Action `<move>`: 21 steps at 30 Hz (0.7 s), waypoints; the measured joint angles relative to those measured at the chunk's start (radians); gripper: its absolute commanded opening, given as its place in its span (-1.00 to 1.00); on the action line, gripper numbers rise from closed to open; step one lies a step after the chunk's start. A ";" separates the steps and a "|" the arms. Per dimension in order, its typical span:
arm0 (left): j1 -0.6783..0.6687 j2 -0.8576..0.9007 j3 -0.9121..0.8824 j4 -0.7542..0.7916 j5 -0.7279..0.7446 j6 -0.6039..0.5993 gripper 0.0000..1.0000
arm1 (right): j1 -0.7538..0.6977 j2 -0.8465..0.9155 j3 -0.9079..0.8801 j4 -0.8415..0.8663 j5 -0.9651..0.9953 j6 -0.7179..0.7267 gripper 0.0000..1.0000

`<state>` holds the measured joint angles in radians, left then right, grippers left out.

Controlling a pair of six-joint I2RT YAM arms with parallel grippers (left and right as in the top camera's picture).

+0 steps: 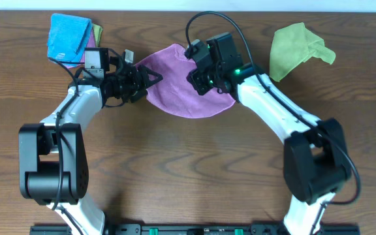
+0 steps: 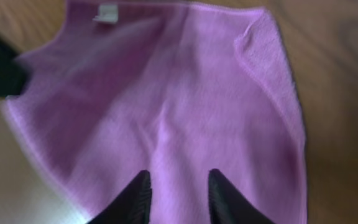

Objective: Fold the cloth

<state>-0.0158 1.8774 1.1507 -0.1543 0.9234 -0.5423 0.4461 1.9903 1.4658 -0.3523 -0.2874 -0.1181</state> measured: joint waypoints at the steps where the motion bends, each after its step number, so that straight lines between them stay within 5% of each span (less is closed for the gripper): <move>1: -0.002 0.000 0.000 -0.003 -0.002 0.000 0.34 | 0.000 0.019 0.000 0.031 0.002 0.005 -0.35; 16: -0.072 0.000 0.000 -0.025 -0.089 0.000 0.36 | 0.047 0.102 0.001 -0.106 -0.096 0.063 -0.48; 21: -0.072 0.000 0.000 -0.024 -0.101 0.000 0.36 | 0.113 0.109 0.001 -0.069 -0.031 0.047 -0.81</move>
<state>-0.0879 1.8774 1.1507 -0.1787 0.8219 -0.5419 0.5594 2.0991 1.4670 -0.4217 -0.3180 -0.0715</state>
